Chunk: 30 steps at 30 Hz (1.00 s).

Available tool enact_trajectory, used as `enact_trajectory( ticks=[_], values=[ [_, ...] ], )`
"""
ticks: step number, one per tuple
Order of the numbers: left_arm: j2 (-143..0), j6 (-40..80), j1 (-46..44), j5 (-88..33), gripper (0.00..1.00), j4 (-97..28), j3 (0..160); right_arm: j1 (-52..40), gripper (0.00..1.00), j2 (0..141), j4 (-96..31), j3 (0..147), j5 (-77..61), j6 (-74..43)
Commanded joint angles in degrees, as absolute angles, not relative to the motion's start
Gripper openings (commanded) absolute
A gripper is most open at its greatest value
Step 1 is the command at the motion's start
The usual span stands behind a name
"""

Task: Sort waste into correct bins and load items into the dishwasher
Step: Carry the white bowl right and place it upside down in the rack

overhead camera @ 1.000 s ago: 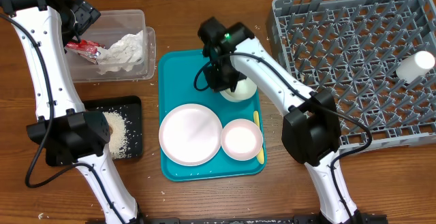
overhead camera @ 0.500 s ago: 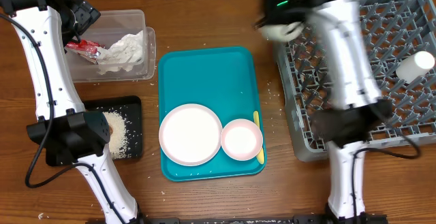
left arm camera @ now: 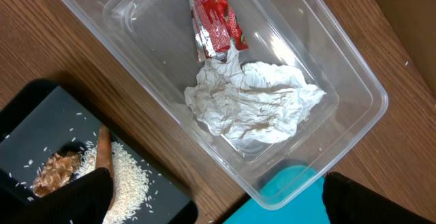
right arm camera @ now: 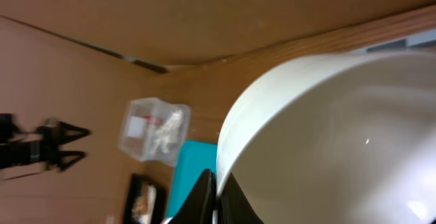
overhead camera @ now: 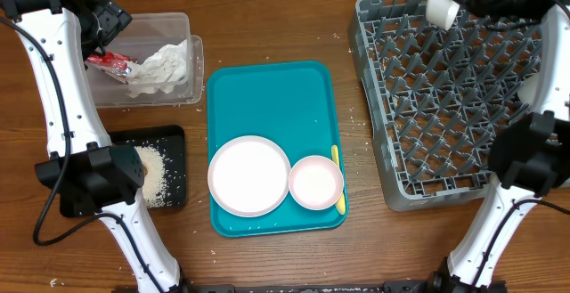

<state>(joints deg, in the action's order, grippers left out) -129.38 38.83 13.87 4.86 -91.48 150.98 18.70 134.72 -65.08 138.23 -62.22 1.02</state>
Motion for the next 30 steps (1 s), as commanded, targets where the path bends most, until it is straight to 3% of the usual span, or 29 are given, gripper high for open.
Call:
enact_trajectory(
  ticks=[1,8,18,22,27,30],
  values=[
    [-129.78,38.96,13.39,4.62,1.00,-91.44,150.74,19.77,0.04,135.72,-61.49,132.70,-75.00,1.72],
    [-129.78,38.98,13.39,4.62,1.00,-91.44,150.74,20.67,0.04,135.74,-53.54,122.17,-74.39,-3.16],
    [-129.78,38.98,13.39,4.62,1.00,-91.44,150.74,24.34,0.05,135.66,-53.87,123.87,-65.39,-9.52],
    [-129.78,38.98,13.39,4.62,1.00,-91.44,150.74,26.48,0.17,135.48,-55.64,124.68,-64.36,-9.93],
    [-129.78,38.96,13.39,4.62,1.00,-91.44,150.74,27.92,0.21,134.45,-61.19,126.96,-55.11,-10.52],
    [-129.78,38.96,13.39,4.62,1.00,-91.44,150.74,28.64,0.28,133.95,-66.30,131.15,-48.12,-10.48]
  ],
)
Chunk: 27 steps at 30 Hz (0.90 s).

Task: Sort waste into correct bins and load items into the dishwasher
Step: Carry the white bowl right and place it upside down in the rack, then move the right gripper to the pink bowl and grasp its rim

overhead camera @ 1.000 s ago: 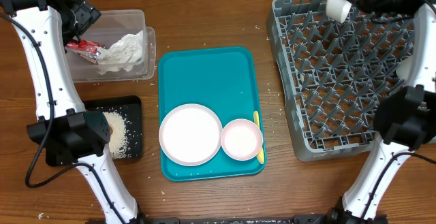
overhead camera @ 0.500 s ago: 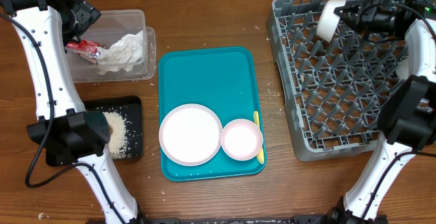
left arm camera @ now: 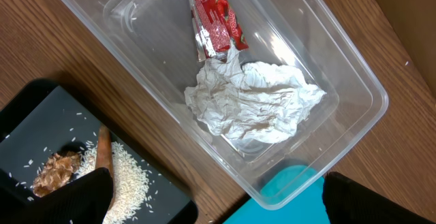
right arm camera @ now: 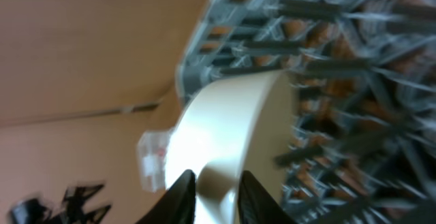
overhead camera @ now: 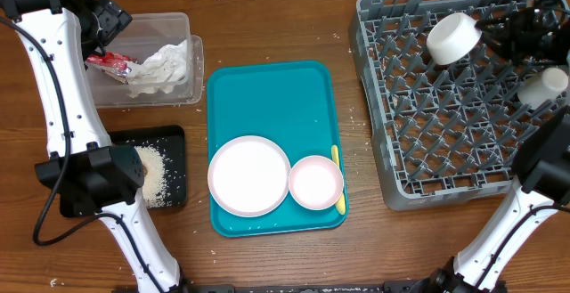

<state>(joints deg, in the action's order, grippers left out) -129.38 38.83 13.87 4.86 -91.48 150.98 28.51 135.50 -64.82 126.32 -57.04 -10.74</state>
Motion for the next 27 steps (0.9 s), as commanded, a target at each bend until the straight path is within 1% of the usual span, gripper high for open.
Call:
enact_trajectory(
  ticks=[1,4,5,6,7,11,14,17,21,25,27],
  values=[
    [-129.78,38.98,13.39,4.62,1.00,-91.44,150.74,28.80,0.35,133.71,-68.20,133.03,-45.50,-10.50],
    [-129.78,38.98,13.39,4.62,1.00,-91.44,150.74,28.95,0.56,132.88,-74.56,139.57,-36.58,-10.55],
    [-129.78,38.98,13.37,4.62,1.00,-91.44,150.74,28.95,0.64,132.55,-76.71,141.93,-33.50,-10.57],
    [-129.78,38.96,13.37,4.62,1.00,-91.44,150.74,28.95,0.70,132.22,-79.11,144.64,-29.89,-11.05],
    [-129.78,38.98,13.39,4.62,1.00,-91.44,150.74,28.95,0.71,131.96,-81.12,147.04,-26.70,-12.12],
    [-129.78,38.96,13.39,4.62,1.00,-91.44,150.74,28.58,0.71,130.69,-87.72,155.50,-20.45,-13.34],
    [-129.78,38.96,13.39,4.62,1.00,-91.44,150.74,26.76,0.71,129.16,-90.96,159.26,-19.94,-13.28],
    [-129.78,38.96,13.39,4.62,1.00,-91.44,150.74,23.03,0.72,127.55,-93.43,160.59,-20.18,-11.68],
    [-129.78,38.98,13.39,4.62,1.00,-91.44,150.74,14.85,0.75,126.96,-97.08,160.13,-20.58,-7.22],
    [-129.78,38.96,13.37,4.62,1.00,-91.46,150.74,3.60,0.77,127.11,-97.06,157.38,-20.34,-5.93],
    [-129.78,38.96,13.39,4.62,1.00,-91.44,150.74,-2.72,0.79,127.13,-97.06,155.17,-17.52,-6.11]
  ],
)
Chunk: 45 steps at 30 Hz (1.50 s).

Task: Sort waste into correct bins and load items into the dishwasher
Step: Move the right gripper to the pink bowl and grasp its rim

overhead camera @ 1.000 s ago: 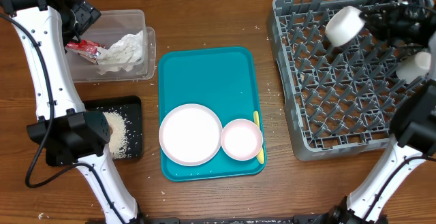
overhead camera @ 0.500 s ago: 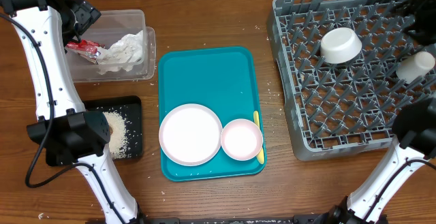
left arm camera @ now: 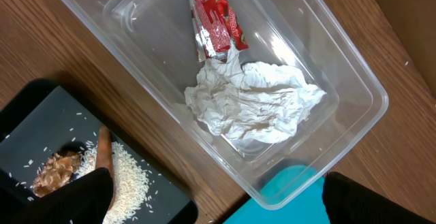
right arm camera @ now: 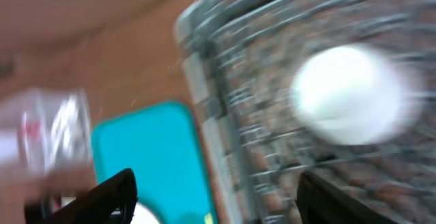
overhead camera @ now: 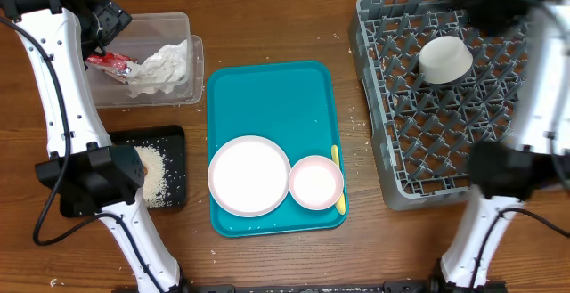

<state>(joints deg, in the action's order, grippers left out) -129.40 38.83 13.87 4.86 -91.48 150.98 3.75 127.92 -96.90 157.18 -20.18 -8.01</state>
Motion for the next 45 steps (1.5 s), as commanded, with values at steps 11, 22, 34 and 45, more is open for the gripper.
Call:
enact_trajectory(
  ticks=[11,22,34,45],
  values=[
    [-129.78,38.96,13.39,4.62,1.00,-91.46,150.74,-22.63,1.00,123.13,-97.08,135.39,-8.67,-14.98],
    [-129.78,38.96,13.37,4.62,1.00,-91.44,150.74,-29.71,1.00,118.37,-97.06,117.71,-23.66,-16.88],
    [-129.78,38.96,13.26,4.62,1.00,-91.44,150.74,-34.61,0.88,118.74,-86.61,101.89,-20.64,-23.46],
    [-129.78,38.98,13.10,4.62,1.00,-91.44,150.74,-31.42,0.79,119.81,-82.43,100.38,-17.26,-25.39]
  ],
)
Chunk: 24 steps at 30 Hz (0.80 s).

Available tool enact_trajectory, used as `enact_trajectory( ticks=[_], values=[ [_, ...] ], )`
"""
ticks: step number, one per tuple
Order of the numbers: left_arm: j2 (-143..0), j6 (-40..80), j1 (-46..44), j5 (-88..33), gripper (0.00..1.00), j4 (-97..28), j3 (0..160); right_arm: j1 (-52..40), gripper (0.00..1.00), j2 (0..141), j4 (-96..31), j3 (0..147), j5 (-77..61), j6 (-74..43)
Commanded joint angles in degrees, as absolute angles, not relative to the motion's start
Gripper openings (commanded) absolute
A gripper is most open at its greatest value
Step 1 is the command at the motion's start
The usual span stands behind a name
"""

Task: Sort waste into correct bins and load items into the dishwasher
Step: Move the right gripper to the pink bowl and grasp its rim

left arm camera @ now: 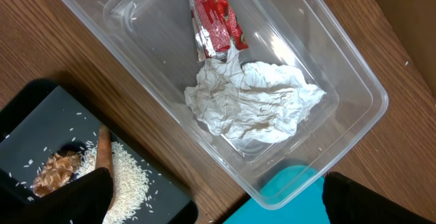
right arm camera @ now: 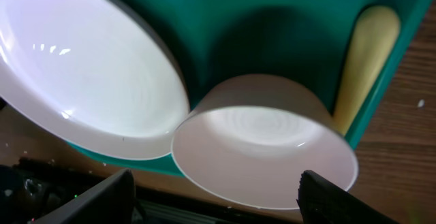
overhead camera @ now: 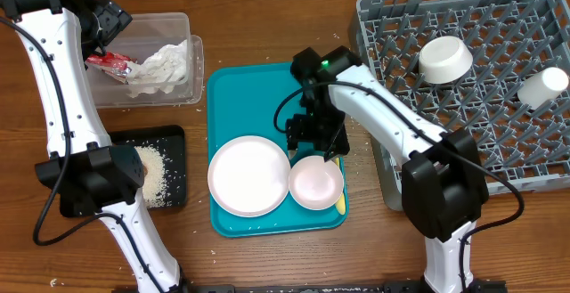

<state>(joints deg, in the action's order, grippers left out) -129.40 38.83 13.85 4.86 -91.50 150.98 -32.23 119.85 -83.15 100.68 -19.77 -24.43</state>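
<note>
A teal tray [overhead camera: 267,97] carries a pink plate [overhead camera: 249,175], a small pink bowl [overhead camera: 315,183] and a yellow utensil [overhead camera: 337,173] along its right edge. My right gripper [overhead camera: 317,134] hovers over the tray just behind the bowl. In the right wrist view it [right arm camera: 218,203] is open, with the bowl [right arm camera: 266,149] below it, the plate [right arm camera: 88,67] to the left and the utensil [right arm camera: 364,54] to the right. In the grey dish rack [overhead camera: 392,164] lie a white bowl [overhead camera: 445,59] and a white cup [overhead camera: 543,86]. My left gripper [left arm camera: 214,203] stands open above the clear bin [left arm camera: 354,74].
The clear bin [overhead camera: 120,97] at the back left holds a red wrapper [overhead camera: 107,61] and a crumpled napkin [overhead camera: 165,66]. A black tray [overhead camera: 174,142] with rice and food scraps sits in front of it. The left arm stretches down the table's left side.
My right gripper was open over the dish rack above the white bowl; now it is open over the teal tray by the pink bowl. The left arm has not moved.
My right gripper held the white bowl at the rack's far left corner, then over the rack. Then the bowl lay in the rack with the gripper open above it. Now the gripper is over the tray. The left gripper stayed open above the clear bin.
</note>
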Motion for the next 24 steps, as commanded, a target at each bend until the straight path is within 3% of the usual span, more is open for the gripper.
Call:
enact_trajectory(
  ticks=[1,24],
  values=[
    [-129.78,38.98,13.13,4.62,1.00,-91.44,150.74,-31.55,0.79,119.81,-81.93,99.85,-14.83,-25.39],
    [-129.78,38.98,13.04,4.62,1.00,-91.44,150.74,-34.06,0.79,119.81,-77.69,92.95,-15.29,-17.96]
  ],
)
